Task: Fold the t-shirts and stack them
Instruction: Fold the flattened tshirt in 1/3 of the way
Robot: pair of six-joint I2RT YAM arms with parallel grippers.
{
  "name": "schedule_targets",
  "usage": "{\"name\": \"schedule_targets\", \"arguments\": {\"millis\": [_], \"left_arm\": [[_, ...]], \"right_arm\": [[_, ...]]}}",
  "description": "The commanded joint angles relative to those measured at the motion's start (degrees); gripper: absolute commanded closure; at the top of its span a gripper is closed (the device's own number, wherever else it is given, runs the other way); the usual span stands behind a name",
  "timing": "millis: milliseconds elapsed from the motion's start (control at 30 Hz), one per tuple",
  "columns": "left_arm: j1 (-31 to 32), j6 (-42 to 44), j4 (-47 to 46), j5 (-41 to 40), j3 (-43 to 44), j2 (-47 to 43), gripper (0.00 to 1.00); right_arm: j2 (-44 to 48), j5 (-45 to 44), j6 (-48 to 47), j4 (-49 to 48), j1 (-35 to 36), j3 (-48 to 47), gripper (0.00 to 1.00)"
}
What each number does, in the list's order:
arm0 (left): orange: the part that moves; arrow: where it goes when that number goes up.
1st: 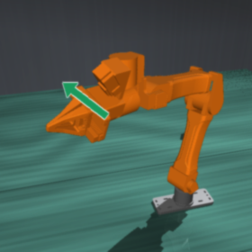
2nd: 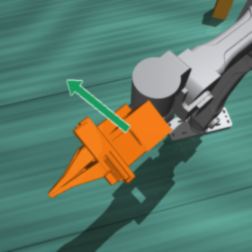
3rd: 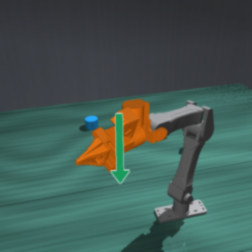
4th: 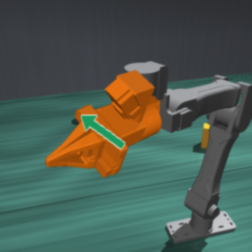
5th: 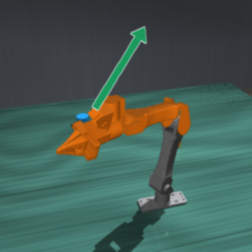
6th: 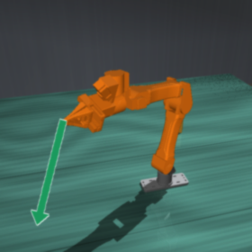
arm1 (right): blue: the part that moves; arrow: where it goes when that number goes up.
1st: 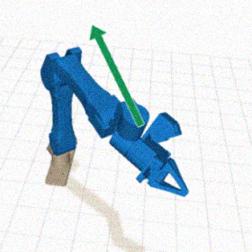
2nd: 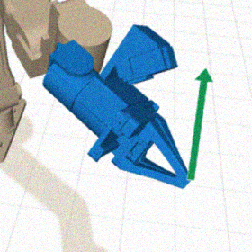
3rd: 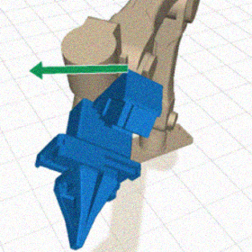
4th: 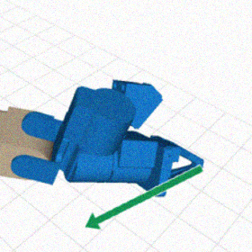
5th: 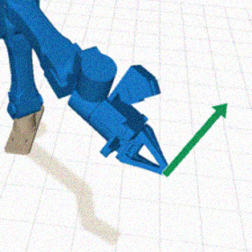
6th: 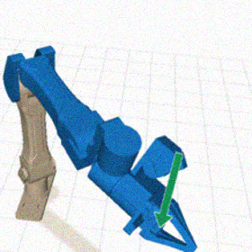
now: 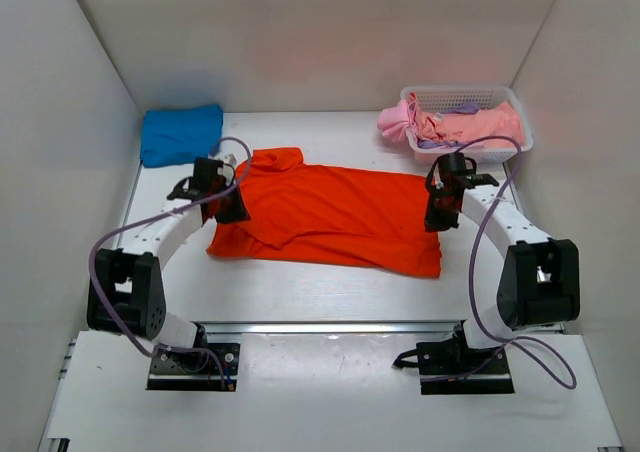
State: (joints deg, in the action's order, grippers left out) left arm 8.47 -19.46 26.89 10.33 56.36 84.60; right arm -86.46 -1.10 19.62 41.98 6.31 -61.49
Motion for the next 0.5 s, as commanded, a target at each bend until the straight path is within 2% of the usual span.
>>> {"name": "schedule_targets", "arguments": {"millis": [0, 100, 200, 467], "left_arm": [[2.2, -2.6, -2.1, -0.4, -7.5, -3.3, 0.86], [3.2, -4.2, -4.4, -1.4, -11.3, -3.7, 0.88], [4.9, -4.1, -4.0, -3.2, -11.7, -1.3, 0.92], [8.4, -3.3, -0.6, -3.2, -12.8, 2.5, 0.92]], "right_arm": [[1.6, 5.0, 2.4, -3.2, 2.1, 4.2, 1.0], [0.8, 6.6, 3.6, -6.2, 2.9, 6.7, 1.0], [-1.9, 6.8, 4.3, -7.7, 3.6, 7.7, 1.0], [-6.1, 7.2, 3.3, -8.0, 2.8, 9.7, 1.0]]}}
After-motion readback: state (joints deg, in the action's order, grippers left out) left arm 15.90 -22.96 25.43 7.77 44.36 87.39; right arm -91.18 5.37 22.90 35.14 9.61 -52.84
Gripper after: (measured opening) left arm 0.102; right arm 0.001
